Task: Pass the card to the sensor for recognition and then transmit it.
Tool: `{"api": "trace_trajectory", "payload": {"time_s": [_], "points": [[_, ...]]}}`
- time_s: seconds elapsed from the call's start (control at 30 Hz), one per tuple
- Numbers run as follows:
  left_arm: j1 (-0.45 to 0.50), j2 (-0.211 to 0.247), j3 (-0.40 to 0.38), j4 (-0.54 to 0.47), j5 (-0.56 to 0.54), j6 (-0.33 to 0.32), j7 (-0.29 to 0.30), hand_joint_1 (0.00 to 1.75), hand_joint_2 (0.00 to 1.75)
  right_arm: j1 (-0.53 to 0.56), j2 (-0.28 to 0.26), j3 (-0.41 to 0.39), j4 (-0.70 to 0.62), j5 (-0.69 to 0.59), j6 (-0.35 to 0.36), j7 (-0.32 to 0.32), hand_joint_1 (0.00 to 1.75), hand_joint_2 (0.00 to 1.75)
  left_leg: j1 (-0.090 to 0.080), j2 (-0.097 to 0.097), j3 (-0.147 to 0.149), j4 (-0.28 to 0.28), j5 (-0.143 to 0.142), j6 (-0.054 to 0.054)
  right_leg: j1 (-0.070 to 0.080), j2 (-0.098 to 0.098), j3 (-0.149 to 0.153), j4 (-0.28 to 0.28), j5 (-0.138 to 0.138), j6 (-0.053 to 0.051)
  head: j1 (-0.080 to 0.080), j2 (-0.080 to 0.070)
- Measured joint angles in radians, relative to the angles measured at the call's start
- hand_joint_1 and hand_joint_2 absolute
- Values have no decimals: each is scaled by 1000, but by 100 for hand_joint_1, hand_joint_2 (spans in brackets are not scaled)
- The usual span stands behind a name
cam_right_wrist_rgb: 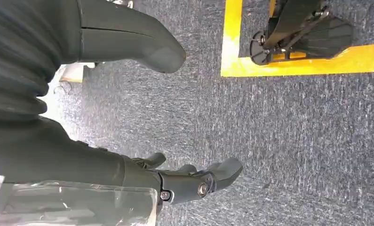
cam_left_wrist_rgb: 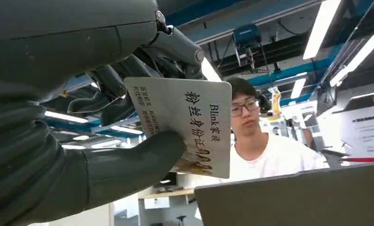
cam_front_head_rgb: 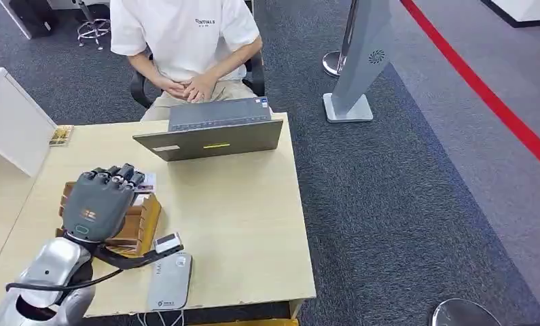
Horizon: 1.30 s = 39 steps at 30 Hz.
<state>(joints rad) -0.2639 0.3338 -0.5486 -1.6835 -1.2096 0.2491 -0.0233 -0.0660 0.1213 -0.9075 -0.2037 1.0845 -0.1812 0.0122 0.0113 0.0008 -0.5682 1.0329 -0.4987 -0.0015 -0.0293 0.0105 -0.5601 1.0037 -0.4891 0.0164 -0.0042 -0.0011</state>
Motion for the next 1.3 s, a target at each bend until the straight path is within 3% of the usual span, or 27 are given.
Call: {"api": "trace_trajectory", "payload": {"time_s": [0.27, 0.53, 1.17, 1.3], "points": [[183, 56, -14, -76, 46, 6, -23, 175, 175, 3, 0, -27, 0, -27, -9, 9, 0, 175, 0, 0, 0, 0, 0, 0, 0, 0, 0, 0, -1, 0, 0, 0], [325, 32, -14, -38, 34, 13, -8, 175, 175, 3, 2, -39, 0, -13, -14, 23, 0, 175, 0, 0, 0, 0, -1, 0, 0, -1, 0, 0, -1, 0, 0, 0], [369, -34, -14, 109, 57, -3, 16, 175, 175, 3, 2, -39, 0, 16, -2, 19, 0, 175, 0, 0, 0, 0, 0, 0, 0, -1, 0, 0, -1, 1, 0, 0], [369, -35, -15, 129, 86, -38, 27, 175, 175, 3, 2, -39, 0, 22, -3, 19, 0, 175, 0, 0, 0, 0, 0, 0, 0, -1, 0, 0, -1, 1, 0, 0]]}}
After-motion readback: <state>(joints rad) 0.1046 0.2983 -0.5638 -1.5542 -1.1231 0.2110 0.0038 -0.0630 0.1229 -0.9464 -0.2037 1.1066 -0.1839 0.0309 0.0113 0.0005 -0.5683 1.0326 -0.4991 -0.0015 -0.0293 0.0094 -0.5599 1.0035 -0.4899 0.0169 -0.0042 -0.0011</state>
